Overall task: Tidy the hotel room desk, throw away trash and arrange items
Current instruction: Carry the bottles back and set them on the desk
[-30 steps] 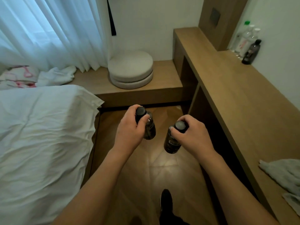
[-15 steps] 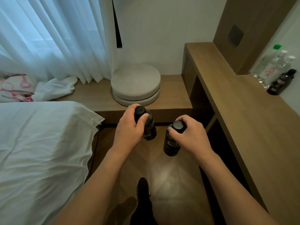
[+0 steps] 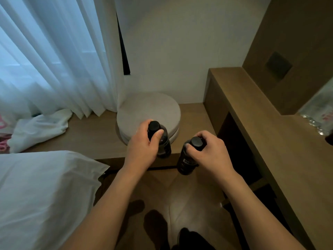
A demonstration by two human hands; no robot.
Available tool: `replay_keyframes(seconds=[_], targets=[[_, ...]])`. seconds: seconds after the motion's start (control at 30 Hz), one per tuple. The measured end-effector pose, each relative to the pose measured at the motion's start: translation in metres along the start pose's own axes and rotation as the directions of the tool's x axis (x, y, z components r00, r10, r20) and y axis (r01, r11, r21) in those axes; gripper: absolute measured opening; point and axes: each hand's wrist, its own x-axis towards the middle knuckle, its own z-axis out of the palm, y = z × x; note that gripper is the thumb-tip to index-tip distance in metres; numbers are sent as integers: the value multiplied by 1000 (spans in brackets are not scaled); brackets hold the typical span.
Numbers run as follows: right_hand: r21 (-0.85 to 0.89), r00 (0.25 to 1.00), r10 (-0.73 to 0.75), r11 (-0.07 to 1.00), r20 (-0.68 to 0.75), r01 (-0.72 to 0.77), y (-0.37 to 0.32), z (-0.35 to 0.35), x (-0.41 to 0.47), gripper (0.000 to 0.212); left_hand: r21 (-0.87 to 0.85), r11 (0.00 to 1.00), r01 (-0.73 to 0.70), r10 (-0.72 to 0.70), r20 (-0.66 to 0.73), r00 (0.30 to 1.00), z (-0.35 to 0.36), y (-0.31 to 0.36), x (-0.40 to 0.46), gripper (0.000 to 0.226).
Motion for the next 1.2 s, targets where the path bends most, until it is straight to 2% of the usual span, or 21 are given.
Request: replay_keyframes(seconds=[0.37, 0.6, 0.8, 1.0, 1.1, 1.2], targets=[[34, 999, 42, 998, 32, -43, 24, 25, 223, 19, 15, 999, 51, -52, 74, 996, 64, -49, 213, 29], [55, 993, 108, 993, -56, -105, 29, 11, 320, 20, -15, 1000, 2, 0, 125, 992, 92, -46, 327, 31], [33, 949, 244, 970, -200, -243, 45, -11, 369, 20, -78, 990, -115, 130, 226, 965, 140, -39, 408, 22], [40, 849, 368, 923, -379, -383, 61, -38, 382, 20, -169, 955, -245, 294, 406, 865, 199, -7, 457, 29], [61, 771, 436, 884, -465, -463, 71, -56, 371, 19, -232, 923, -306, 383, 498, 778, 231, 18, 461, 29], [109, 668, 496, 839, -555, -532, 83, -76, 345, 21, -312, 882, -354, 472, 590, 655, 262, 49, 453, 30]])
